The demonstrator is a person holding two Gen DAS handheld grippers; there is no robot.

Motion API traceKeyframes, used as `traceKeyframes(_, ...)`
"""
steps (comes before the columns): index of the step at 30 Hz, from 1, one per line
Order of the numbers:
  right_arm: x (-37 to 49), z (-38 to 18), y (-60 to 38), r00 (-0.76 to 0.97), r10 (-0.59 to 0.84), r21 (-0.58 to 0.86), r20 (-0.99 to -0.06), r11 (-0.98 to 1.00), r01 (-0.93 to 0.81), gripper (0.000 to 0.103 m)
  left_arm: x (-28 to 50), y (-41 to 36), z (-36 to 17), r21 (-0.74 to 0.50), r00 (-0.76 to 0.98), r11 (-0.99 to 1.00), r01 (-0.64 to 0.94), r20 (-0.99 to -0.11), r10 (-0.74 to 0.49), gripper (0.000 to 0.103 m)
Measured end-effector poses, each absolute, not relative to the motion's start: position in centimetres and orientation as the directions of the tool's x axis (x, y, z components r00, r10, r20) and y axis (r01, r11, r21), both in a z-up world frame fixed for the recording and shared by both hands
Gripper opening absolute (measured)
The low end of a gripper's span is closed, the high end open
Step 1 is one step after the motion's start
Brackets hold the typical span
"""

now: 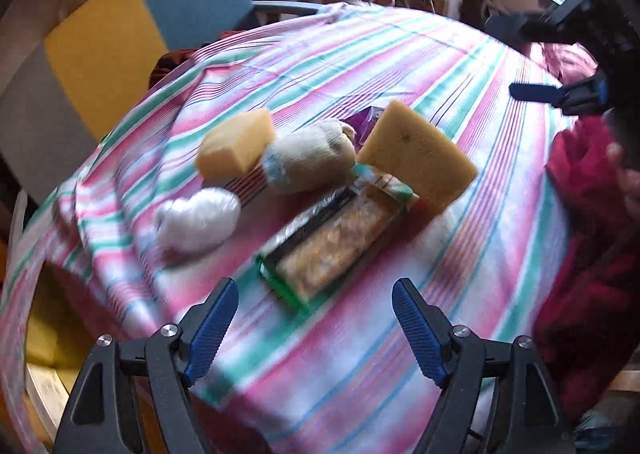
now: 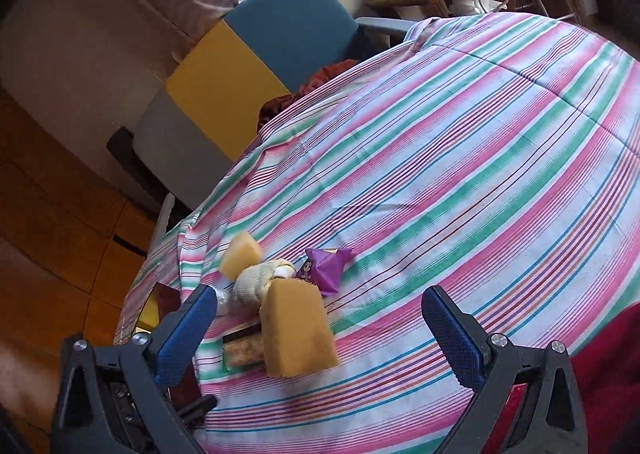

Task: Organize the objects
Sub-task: 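Return the left gripper to the pile and grasp the wrapped cracker bar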

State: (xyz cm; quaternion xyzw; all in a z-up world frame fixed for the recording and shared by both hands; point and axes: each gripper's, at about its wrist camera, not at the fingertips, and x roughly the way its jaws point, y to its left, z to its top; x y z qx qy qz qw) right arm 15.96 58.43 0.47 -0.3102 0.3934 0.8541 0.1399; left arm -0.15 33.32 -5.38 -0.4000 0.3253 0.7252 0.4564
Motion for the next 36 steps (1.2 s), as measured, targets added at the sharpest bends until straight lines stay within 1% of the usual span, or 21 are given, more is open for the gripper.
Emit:
traceKeyframes(4,16.3,0.5,58.8,-0.783,-0.007,0.607,-0.622,-0.635,-0.477,0.103,-1.0,35.7,-6.9,0.090,-0.207,-0.317,-0.944,-0.910,0.359,0.083)
traceKeyframes(7,16.4,0.3,59.1,-0.788,-0.024,0.630,-0.616,-0.615,-0.474,0.103,-1.6,36.9,-7.8,0.101,-0.201,-0.298,-0.949,-0.923,0.329,0.083)
traceKeyframes(10,16.7,0.2,59.4,-0.798,-0.023,0.647,-0.602,-0.599,-0.471,0.103,-1.8,37.8,-8.2,0.090,-0.184,-0.280,-0.956,-0.925,0.331,0.083)
traceKeyframes(13,16.7,0.0,59.7,-0.801,-0.039,0.666,-0.598,-0.581,-0.469,0.103,-2.1,38.3,-9.1,0.054,-0.147,-0.279,-0.959,-0.934,0.325,0.083)
traceKeyframes(15,16.7,-0.1,59.8,-0.800,-0.041,0.668,-0.598,-0.578,-0.469,0.103,-2.5,38.2,-9.2,0.001,-0.116,-0.316,-0.949,-0.931,0.346,0.083)
traceKeyframes(18,16.6,-0.1,59.7,-0.797,-0.040,0.663,-0.603,-0.581,-0.472,0.103,-1.5,37.6,-9.0,0.003,-0.132,-0.337,-0.941,-0.924,0.360,0.071)
traceKeyframes(20,16.5,-0.1,59.7,-0.793,-0.040,0.657,-0.608,-0.586,-0.474,0.103,-0.4,37.0,-8.8,0.002,-0.139,-0.341,-0.940,-0.916,0.376,0.059)
traceKeyframes(22,16.4,-0.1,59.5,-0.788,-0.038,0.649,-0.615,-0.593,-0.478,0.103,0.8,35.9,-8.6,-0.004,-0.148,-0.356,-0.934,-0.905,0.398,0.052)
traceKeyframes(28,16.1,-0.2,59.3,-0.772,-0.029,0.625,-0.635,-0.606,-0.491,0.103,4.0,32.1,-8.4,-0.031,-0.170,-0.405,-0.914,-0.876,0.452,0.052)
traceKeyframes(29,16.0,-0.2,59.2,-0.767,-0.030,0.619,-0.641,-0.611,-0.494,0.103,4.4,32.5,-8.3,-0.036,-0.173,-0.413,-0.910,-0.873,0.456,0.052)
traceKeyframes(33,15.2,-0.3,58.6,-0.740,-0.033,0.580,-0.672,-0.645,-0.497,0.103,5.5,29.6,-8.2,-0.058,-0.194,-0.454,-0.889,-0.851,0.488,0.052)
traceKeyframes(36,14.7,-0.5,58.0,-0.718,-0.039,0.551,-0.695,-0.671,-0.497,0.103,6.3,28.6,-8.4,-0.051,-0.215,-0.467,-0.883,-0.839,0.500,0.052)
